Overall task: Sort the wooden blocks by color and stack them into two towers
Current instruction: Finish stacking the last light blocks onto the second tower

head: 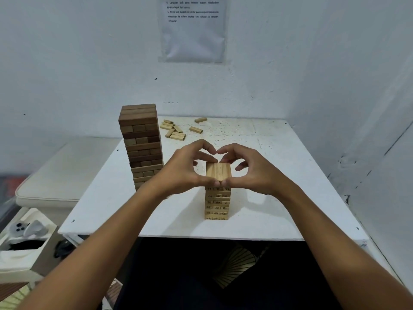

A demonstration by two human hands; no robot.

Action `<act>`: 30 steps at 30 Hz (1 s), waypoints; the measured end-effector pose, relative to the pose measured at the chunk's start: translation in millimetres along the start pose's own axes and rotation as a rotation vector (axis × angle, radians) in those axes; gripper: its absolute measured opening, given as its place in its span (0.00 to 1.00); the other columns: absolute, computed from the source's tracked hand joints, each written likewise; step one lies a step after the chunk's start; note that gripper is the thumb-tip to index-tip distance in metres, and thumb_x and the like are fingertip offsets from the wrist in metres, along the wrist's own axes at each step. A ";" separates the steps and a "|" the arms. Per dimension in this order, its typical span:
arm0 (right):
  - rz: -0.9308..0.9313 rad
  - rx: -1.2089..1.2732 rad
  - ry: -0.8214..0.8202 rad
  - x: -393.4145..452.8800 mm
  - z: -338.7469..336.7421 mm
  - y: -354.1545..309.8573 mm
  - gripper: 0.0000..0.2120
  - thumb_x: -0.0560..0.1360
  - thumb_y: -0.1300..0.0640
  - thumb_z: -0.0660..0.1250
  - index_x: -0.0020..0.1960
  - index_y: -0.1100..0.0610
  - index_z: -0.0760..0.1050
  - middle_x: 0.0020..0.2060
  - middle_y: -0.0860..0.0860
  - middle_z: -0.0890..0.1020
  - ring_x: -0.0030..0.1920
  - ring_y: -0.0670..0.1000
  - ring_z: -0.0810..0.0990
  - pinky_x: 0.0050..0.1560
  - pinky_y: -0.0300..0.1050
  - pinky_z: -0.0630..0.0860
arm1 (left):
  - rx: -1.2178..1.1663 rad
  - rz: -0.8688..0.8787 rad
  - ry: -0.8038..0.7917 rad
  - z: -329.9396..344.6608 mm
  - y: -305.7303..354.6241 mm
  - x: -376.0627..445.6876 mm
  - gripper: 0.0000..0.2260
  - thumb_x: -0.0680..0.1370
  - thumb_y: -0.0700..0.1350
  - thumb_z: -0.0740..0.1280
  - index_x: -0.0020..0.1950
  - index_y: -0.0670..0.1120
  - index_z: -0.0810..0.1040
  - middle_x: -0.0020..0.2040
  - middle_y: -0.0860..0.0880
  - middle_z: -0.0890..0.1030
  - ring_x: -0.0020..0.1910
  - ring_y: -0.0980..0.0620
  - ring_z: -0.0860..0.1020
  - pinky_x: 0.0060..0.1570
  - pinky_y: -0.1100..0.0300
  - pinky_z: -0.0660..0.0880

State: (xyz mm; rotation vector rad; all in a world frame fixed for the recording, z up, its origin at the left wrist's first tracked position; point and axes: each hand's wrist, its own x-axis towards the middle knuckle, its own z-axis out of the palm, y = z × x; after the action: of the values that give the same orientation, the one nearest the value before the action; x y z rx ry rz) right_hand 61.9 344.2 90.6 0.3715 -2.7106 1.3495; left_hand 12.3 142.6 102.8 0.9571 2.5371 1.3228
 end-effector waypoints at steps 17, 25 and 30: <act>0.014 -0.004 -0.021 0.1 -0.3 1.9 0.29 0.63 0.50 0.74 0.63 0.39 0.70 0.52 0.42 0.79 0.56 0.40 0.76 0.51 0.35 0.71 | 0.006 -0.009 -0.003 0.9 -1.0 -0.2 0.28 0.63 0.45 0.82 0.59 0.53 0.73 0.56 0.55 0.82 0.57 0.66 0.76 0.57 0.62 0.72; 0.013 -0.002 -0.020 0.6 -2.2 5.6 0.30 0.65 0.52 0.76 0.64 0.41 0.71 0.54 0.43 0.79 0.56 0.41 0.76 0.52 0.38 0.72 | 0.008 0.005 -0.006 2.4 0.8 0.8 0.27 0.64 0.44 0.82 0.57 0.56 0.74 0.56 0.55 0.82 0.56 0.69 0.75 0.56 0.63 0.72; 0.015 -0.001 -0.016 0.5 -3.1 4.7 0.32 0.63 0.49 0.75 0.65 0.42 0.71 0.54 0.43 0.79 0.56 0.41 0.77 0.52 0.37 0.73 | 0.000 0.006 -0.002 3.1 0.7 0.7 0.27 0.63 0.43 0.82 0.60 0.51 0.76 0.56 0.56 0.81 0.55 0.66 0.77 0.57 0.60 0.73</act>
State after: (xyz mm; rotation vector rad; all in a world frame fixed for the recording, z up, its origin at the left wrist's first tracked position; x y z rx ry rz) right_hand 60.1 349.3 89.0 0.3642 -2.7325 1.3547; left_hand 13.2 145.5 101.6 0.9668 2.5350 1.3223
